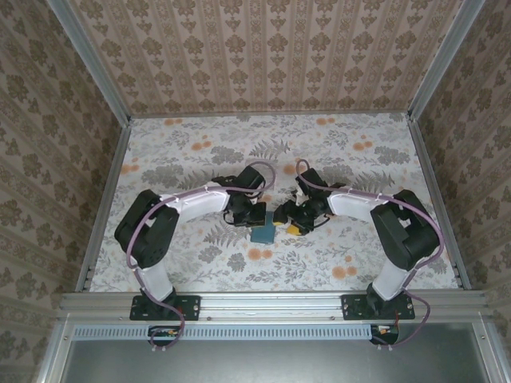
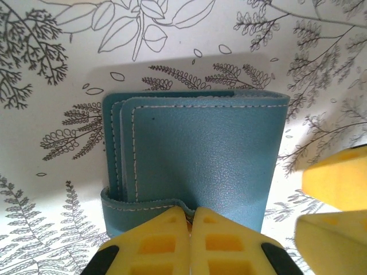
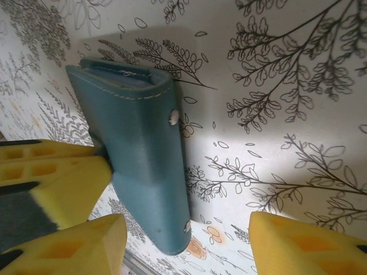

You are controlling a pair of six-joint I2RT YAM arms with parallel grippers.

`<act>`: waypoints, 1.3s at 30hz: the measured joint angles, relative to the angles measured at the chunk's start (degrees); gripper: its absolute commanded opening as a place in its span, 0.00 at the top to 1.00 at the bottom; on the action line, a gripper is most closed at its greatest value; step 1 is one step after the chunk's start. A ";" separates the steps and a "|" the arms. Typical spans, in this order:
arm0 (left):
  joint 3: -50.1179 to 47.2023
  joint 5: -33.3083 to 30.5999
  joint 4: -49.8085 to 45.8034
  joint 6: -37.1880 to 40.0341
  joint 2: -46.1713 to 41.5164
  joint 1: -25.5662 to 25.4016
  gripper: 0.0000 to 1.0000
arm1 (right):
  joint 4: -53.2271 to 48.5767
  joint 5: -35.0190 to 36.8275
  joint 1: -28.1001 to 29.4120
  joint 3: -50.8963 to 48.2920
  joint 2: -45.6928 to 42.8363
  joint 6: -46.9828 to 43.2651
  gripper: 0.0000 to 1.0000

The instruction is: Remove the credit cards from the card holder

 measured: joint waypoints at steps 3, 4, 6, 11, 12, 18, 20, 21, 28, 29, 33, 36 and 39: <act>-1.86 1.46 1.81 -0.92 -1.46 0.87 0.95 | 0.37 -0.17 0.46 0.61 1.46 0.00 0.43; -2.45 1.86 2.29 -1.14 -1.88 1.20 0.95 | 0.37 -0.26 0.55 0.87 1.79 0.00 0.43; -3.96 2.84 3.65 -1.90 -3.08 1.88 0.96 | 0.39 -0.52 0.94 1.77 2.67 0.00 0.44; -6.88 5.09 6.29 -3.17 -4.85 3.26 0.97 | 0.83 -1.33 1.90 3.63 4.20 -0.02 0.48; -7.13 5.60 6.80 -3.34 -4.85 3.39 0.97 | 0.85 -1.42 2.08 3.93 4.46 -0.02 0.49; -8.07 7.67 9.92 -4.02 -4.87 3.43 0.98 | 2.34 -1.99 2.40 4.48 4.83 0.09 0.62; -8.48 8.02 10.56 -4.02 -4.87 3.74 0.98 | 2.29 -1.99 2.51 4.74 4.83 0.11 0.69; -8.70 8.20 10.84 -4.02 -4.90 3.87 0.98 | 2.21 -1.97 2.51 4.94 4.87 -0.02 0.71; -9.57 7.02 8.57 -3.54 -8.66 5.38 0.96 | -1.16 -0.26 2.62 6.93 5.20 -2.75 0.74; -9.70 6.64 7.93 -3.34 -9.33 5.70 0.94 | -1.57 0.04 2.60 7.08 5.20 -3.06 0.74; -10.86 6.12 6.95 -2.25 -10.56 6.43 0.82 | -4.02 0.81 2.60 8.04 5.25 -4.68 0.72; -11.50 6.19 7.04 -1.81 -10.54 6.69 0.76 | -5.40 1.42 2.60 8.92 5.62 -5.79 0.67; -11.74 6.25 7.48 -1.81 -10.40 6.69 0.75 | -6.97 2.40 2.62 9.49 6.03 -6.69 0.59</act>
